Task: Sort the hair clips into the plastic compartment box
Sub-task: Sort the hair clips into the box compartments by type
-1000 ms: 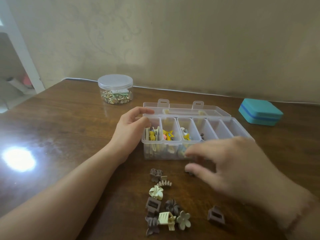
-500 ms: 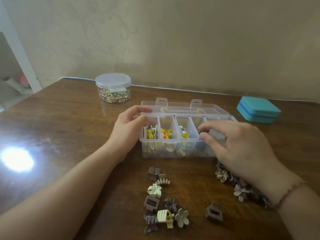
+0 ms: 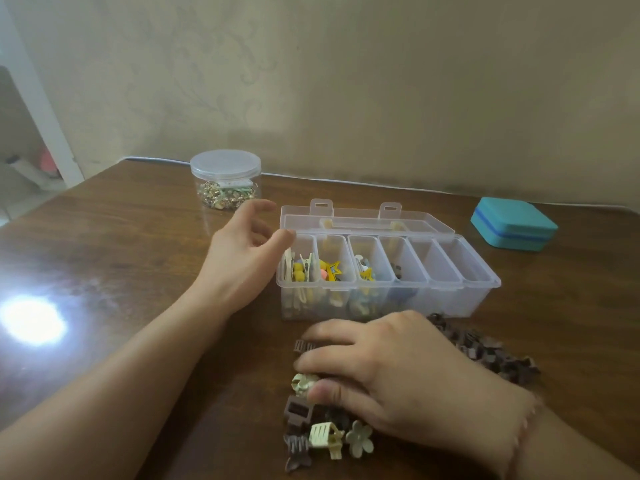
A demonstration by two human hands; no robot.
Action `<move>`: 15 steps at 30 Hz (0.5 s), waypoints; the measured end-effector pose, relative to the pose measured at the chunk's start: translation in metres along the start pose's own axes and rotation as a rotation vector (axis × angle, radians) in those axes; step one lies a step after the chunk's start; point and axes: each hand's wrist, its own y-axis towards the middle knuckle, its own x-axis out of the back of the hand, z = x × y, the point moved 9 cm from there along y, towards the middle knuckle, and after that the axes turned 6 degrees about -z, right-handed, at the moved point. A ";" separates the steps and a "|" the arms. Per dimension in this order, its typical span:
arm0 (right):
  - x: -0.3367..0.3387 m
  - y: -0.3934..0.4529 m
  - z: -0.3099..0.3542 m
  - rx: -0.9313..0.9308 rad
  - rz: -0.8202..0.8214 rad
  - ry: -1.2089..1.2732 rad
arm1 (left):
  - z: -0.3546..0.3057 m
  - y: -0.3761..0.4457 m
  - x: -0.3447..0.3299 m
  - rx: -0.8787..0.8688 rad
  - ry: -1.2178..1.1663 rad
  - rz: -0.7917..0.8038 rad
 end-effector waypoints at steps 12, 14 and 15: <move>0.061 -0.029 -0.084 -0.433 -0.348 -0.096 | -0.041 -0.031 -0.021 -0.535 0.374 0.282; 0.064 -0.029 -0.078 -0.425 -0.374 -0.153 | -0.043 -0.031 -0.020 -0.550 0.386 0.256; 0.072 -0.030 -0.071 -0.407 -0.435 -0.172 | -0.044 -0.030 -0.020 -0.562 0.398 0.250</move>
